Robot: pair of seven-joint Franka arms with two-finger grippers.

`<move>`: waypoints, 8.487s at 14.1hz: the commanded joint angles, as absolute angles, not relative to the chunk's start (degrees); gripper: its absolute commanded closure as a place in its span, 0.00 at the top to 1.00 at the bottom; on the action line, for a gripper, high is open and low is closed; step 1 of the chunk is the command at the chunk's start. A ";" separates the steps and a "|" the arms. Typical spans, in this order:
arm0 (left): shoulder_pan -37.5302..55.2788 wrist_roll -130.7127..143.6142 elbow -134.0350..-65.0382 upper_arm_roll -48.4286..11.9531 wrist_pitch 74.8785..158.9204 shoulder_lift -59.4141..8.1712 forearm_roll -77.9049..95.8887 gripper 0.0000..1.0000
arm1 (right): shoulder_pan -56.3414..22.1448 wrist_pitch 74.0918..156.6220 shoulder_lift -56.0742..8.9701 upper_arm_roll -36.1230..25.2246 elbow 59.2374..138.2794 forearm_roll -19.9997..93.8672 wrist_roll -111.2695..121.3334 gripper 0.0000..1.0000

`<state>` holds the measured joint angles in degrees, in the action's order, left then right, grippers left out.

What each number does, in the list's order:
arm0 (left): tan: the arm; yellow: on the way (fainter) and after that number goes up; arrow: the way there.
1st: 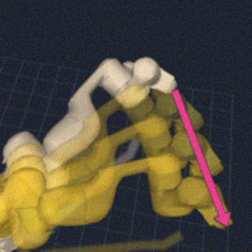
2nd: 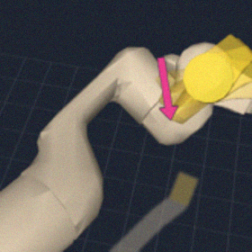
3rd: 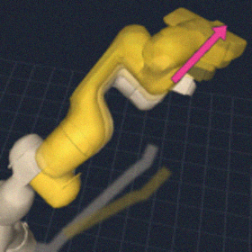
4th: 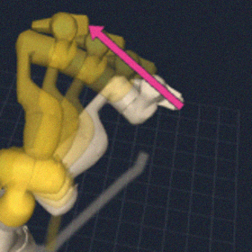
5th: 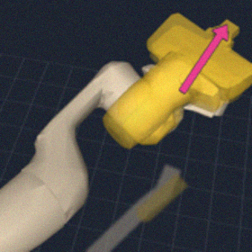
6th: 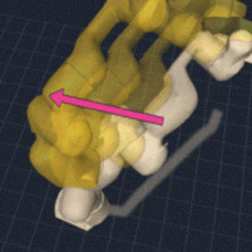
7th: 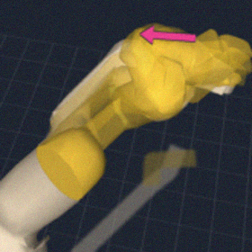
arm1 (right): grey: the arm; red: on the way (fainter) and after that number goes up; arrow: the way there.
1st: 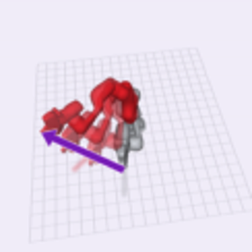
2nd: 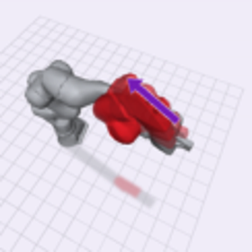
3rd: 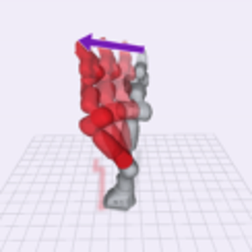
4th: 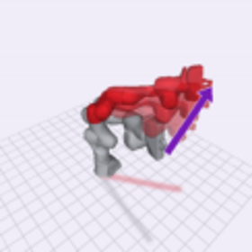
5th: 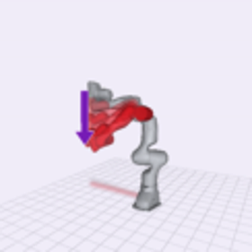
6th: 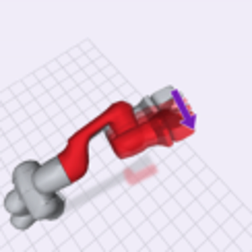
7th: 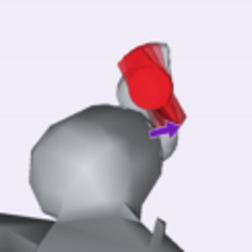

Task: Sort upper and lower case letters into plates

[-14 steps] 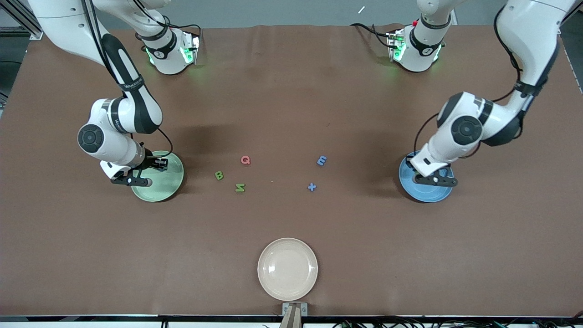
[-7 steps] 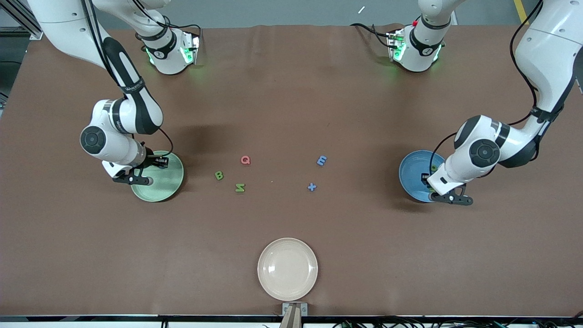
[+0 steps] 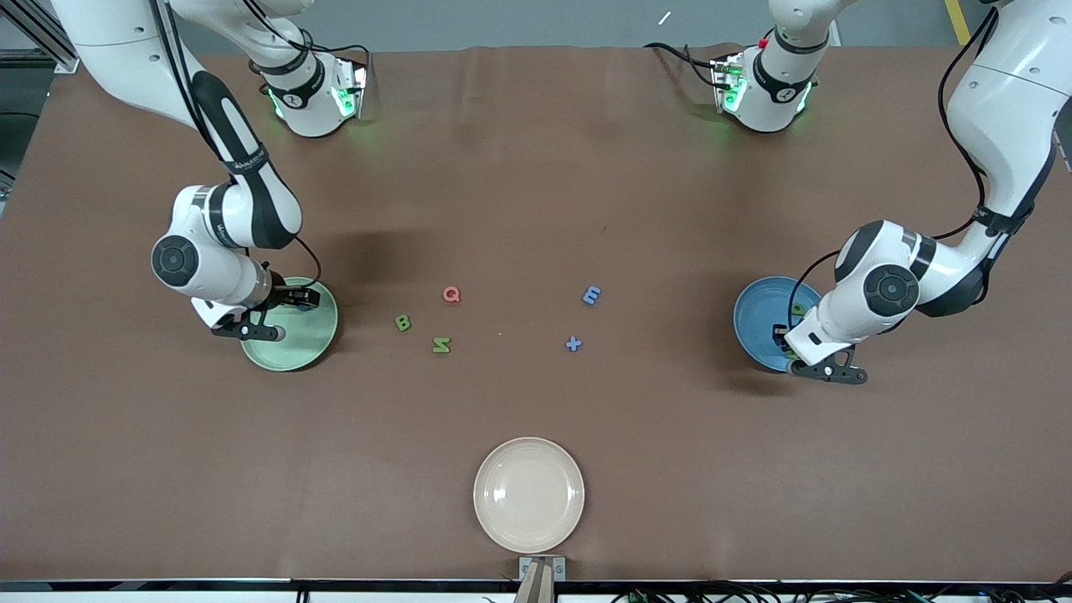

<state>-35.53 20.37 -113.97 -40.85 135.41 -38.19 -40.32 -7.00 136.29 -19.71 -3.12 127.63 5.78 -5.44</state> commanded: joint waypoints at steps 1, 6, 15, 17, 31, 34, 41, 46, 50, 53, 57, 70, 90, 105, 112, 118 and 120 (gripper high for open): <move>-36.65 20.21 -114.34 -41.75 135.00 -35.52 -41.31 1.00 | -10.96 127.20 -16.88 -2.11 122.01 5.89 -12.71 1.00; -37.62 22.75 -115.31 -49.29 128.16 -29.02 -36.40 1.00 | -24.15 131.73 -17.49 -2.11 121.29 8.87 -28.55 1.00; -21.47 41.75 -112.07 -58.45 123.93 -33.39 -35.68 1.00 | -38.67 147.99 -25.48 -2.55 121.29 10.37 -43.51 0.97; -15.85 41.75 -109.87 -56.27 124.01 -34.53 -35.68 1.00 | -38.93 149.76 -27.06 -2.64 121.29 10.20 -43.51 0.95; 6.41 40.70 -106.61 -39.30 135.26 -42.71 -38.76 0.84 | -42.63 150.73 -29.27 -5.45 121.11 6.68 -43.59 0.79; 7.38 39.99 -106.61 -37.88 137.10 -42.89 -38.76 0.75 | -42.54 150.73 -29.18 -5.62 121.03 5.63 -43.51 0.76; 7.73 39.81 -106.44 -37.00 137.11 -44.65 -41.57 0.54 | -42.54 151.08 -29.27 -6.50 120.94 3.69 -43.59 0.70; 7.73 39.90 -106.26 -37.00 137.11 -44.65 -41.49 0.27 | -42.19 150.91 -29.27 -6.50 121.11 3.78 -43.59 0.49; 7.73 40.17 -106.26 -37.00 137.02 -44.47 -41.48 0.08 | -41.57 150.91 -29.27 -6.50 120.94 3.87 -43.51 0.04; 6.51 40.17 -106.35 -37.09 136.23 -43.42 -41.48 0.03 | -38.16 149.86 -28.57 -6.50 119.80 3.78 -41.23 0.02; 1.43 36.67 -107.05 -40.32 132.55 -38.68 -40.43 0.03 | -28.68 140.92 -24.18 -6.50 118.57 3.78 -26.59 0.01; -45.50 20.23 -120.14 -67.59 121.46 -38.50 -44.90 0.03 | -4.14 137.81 -23.64 -6.50 122.61 3.78 9.49 0.03; -52.82 17.40 -128.94 -59.59 131.75 -39.90 -61.08 0.24 | -19.58 119.95 -24.34 -5.80 108.63 8.44 -23.94 1.00; -23.96 47.35 -107.52 -60.67 125.60 -40.61 -43.87 1.00 | -29.53 148.18 -27.59 -5.89 120.76 8.35 -64.86 0.99; 7.89 56.51 -93.17 -36.41 126.21 -44.46 -33.41 1.00 | -31.46 150.12 -29.62 -5.89 120.50 8.26 -66.62 0.71; 12.83 58.53 -83.69 -34.37 126.39 -51.93 -32.96 1.00 | -31.20 149.68 -29.62 -5.89 120.32 7.74 -65.66 0.48; 13.88 58.45 -81.31 -33.93 127.26 -53.96 -33.13 1.00 | -31.20 149.59 -29.53 -5.98 120.24 7.65 -65.65 0.47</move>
